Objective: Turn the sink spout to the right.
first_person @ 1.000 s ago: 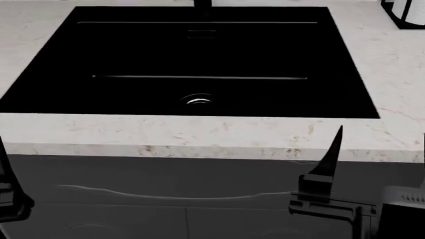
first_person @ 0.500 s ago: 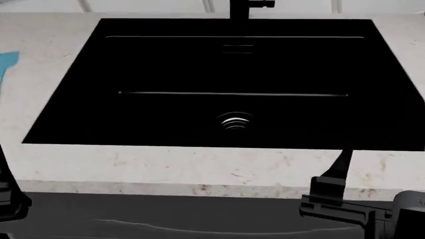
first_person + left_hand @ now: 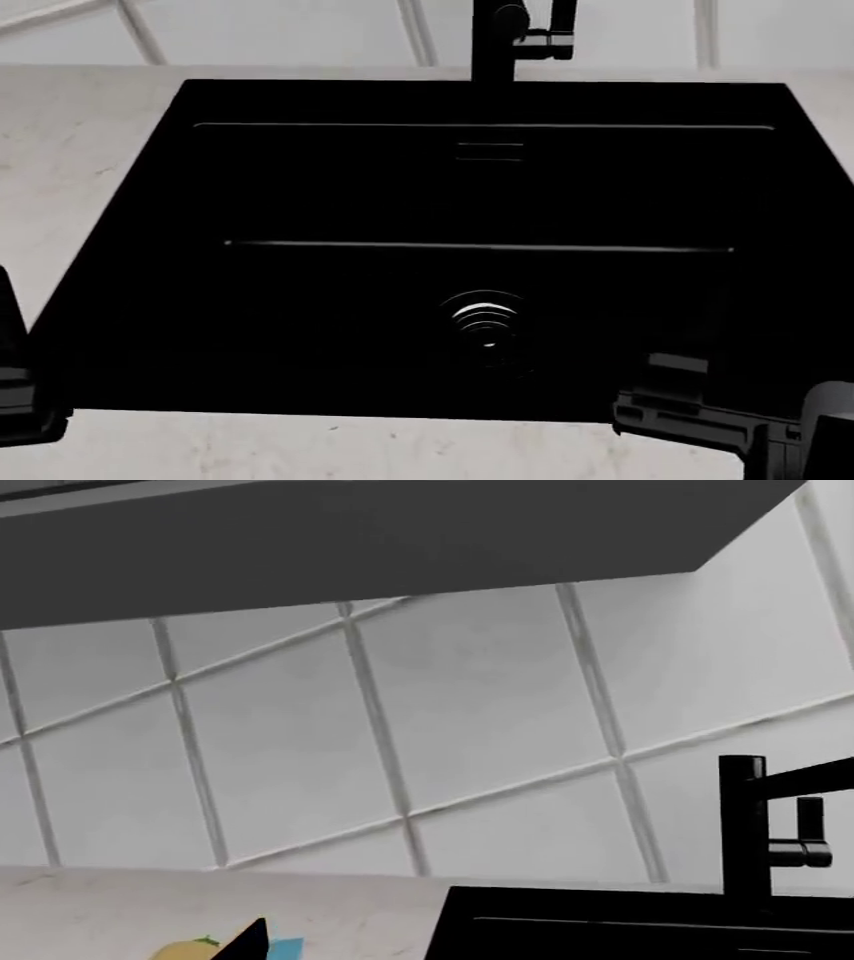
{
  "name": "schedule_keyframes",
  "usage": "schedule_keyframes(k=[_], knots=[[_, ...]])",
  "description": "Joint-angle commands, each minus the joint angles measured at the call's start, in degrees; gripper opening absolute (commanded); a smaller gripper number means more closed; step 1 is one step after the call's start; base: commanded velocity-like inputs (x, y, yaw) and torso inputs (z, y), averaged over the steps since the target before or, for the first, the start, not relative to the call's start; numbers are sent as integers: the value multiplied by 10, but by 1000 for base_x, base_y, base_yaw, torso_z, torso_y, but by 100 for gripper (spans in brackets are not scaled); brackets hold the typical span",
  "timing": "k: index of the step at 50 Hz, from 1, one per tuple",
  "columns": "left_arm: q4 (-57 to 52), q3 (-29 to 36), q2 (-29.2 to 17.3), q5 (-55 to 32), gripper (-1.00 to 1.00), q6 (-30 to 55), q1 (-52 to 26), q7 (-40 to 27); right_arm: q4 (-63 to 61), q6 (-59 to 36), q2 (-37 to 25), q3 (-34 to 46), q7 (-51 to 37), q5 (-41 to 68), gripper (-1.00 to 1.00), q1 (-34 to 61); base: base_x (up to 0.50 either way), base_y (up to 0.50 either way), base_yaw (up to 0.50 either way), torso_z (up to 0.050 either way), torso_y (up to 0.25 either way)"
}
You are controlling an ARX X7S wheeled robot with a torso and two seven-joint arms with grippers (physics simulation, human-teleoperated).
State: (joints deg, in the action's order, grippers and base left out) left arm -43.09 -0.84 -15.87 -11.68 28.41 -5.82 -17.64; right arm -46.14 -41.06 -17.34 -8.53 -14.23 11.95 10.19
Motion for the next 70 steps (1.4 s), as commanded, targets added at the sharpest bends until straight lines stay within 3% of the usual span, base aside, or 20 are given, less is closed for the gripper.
schedule_keyframes(k=[1,31,53,64,65,70], knots=[[2,9,-5,0,100,0,1,-1,2,3,-2,0,-3,0,100,-7,402,16,0,0,0],[12,13,-6,-11,100,-12,4,-5,4,-3,-6,3,-10,7,100,-8,399,6,0,0,1],[12,31,-12,-12,100,4,-7,-10,14,0,-6,9,-15,9,100,-8,5,0,0,0,0],[16,36,-15,-13,100,-8,-4,-8,-21,-50,-4,33,-17,29,100,20,0,0,0,0,0],[17,35,-15,-13,100,-9,-4,-8,-24,-59,18,7,-3,73,100,28,0,0,0,0,0],[22,41,-15,-13,100,-15,0,-6,-46,-102,6,52,-15,62,100,62,0,0,0,0,0]])
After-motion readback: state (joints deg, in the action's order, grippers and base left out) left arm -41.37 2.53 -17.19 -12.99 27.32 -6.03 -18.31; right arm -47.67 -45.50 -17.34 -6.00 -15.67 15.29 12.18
